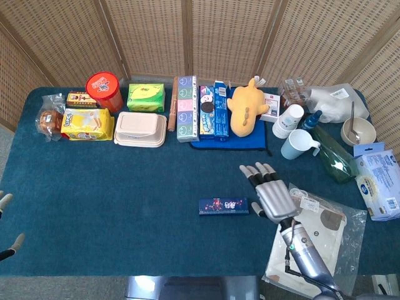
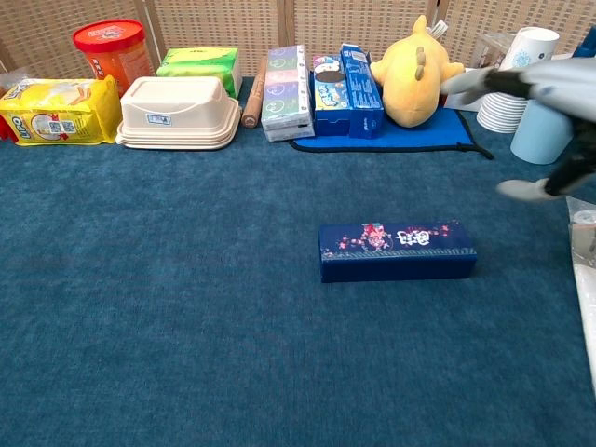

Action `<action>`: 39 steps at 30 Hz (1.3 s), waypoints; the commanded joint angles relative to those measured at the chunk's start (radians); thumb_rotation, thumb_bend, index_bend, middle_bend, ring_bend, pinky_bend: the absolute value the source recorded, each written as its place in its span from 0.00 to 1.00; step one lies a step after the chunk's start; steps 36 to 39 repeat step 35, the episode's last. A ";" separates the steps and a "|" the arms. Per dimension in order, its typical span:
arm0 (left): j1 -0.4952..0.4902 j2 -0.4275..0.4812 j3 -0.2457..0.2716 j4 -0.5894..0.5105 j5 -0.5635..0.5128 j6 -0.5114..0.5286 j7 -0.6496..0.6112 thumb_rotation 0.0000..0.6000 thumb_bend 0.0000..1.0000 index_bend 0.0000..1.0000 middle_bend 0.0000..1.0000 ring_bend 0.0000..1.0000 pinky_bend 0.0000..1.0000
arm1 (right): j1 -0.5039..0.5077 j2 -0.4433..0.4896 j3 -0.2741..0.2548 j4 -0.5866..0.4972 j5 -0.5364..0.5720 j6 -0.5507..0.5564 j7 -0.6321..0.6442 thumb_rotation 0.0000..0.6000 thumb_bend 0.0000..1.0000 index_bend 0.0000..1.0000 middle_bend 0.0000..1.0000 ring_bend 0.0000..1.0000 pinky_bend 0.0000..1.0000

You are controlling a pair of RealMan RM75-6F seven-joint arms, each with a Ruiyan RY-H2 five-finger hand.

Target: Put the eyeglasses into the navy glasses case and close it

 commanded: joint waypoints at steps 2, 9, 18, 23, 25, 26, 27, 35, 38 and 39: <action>-0.015 0.012 -0.016 -0.032 -0.055 -0.037 0.038 1.00 0.28 0.05 0.04 0.00 0.00 | -0.108 0.042 -0.057 0.013 -0.061 0.137 0.015 1.00 0.31 0.09 0.15 0.03 0.11; -0.050 0.013 -0.027 -0.120 -0.145 -0.112 0.143 1.00 0.28 0.05 0.05 0.00 0.00 | -0.253 0.047 -0.116 0.120 -0.125 0.292 0.088 1.00 0.31 0.14 0.19 0.06 0.11; -0.022 -0.001 -0.006 -0.165 -0.113 -0.058 0.189 1.00 0.28 0.07 0.05 0.00 0.00 | -0.354 0.074 -0.159 0.162 -0.202 0.368 0.162 1.00 0.31 0.20 0.21 0.07 0.11; -0.005 0.011 0.017 -0.193 -0.079 -0.037 0.214 1.00 0.28 0.07 0.05 0.00 0.00 | -0.401 0.088 -0.174 0.186 -0.243 0.396 0.209 1.00 0.31 0.20 0.21 0.07 0.11; 0.002 0.016 0.023 -0.204 -0.069 -0.028 0.215 1.00 0.28 0.07 0.05 0.00 0.00 | -0.408 0.092 -0.172 0.185 -0.258 0.396 0.215 1.00 0.31 0.20 0.21 0.07 0.11; 0.006 0.019 0.025 -0.209 -0.065 -0.023 0.215 1.00 0.28 0.07 0.05 0.00 0.00 | -0.410 0.094 -0.171 0.184 -0.265 0.395 0.215 1.00 0.31 0.20 0.21 0.07 0.10; 0.008 0.020 0.027 -0.211 -0.063 -0.021 0.215 1.00 0.28 0.07 0.05 0.00 0.00 | -0.411 0.094 -0.170 0.184 -0.270 0.395 0.215 1.00 0.31 0.20 0.21 0.07 0.10; 0.024 0.029 0.045 -0.225 -0.040 -0.009 0.215 1.00 0.28 0.07 0.05 0.00 0.00 | -0.412 0.095 -0.154 0.175 -0.286 0.364 0.204 1.00 0.31 0.20 0.21 0.07 0.10; 0.024 0.029 0.045 -0.225 -0.040 -0.009 0.215 1.00 0.28 0.07 0.05 0.00 0.00 | -0.412 0.095 -0.154 0.175 -0.286 0.364 0.204 1.00 0.31 0.20 0.21 0.07 0.10; 0.024 0.029 0.045 -0.225 -0.040 -0.009 0.215 1.00 0.28 0.07 0.05 0.00 0.00 | -0.412 0.095 -0.154 0.175 -0.286 0.364 0.204 1.00 0.31 0.20 0.21 0.07 0.10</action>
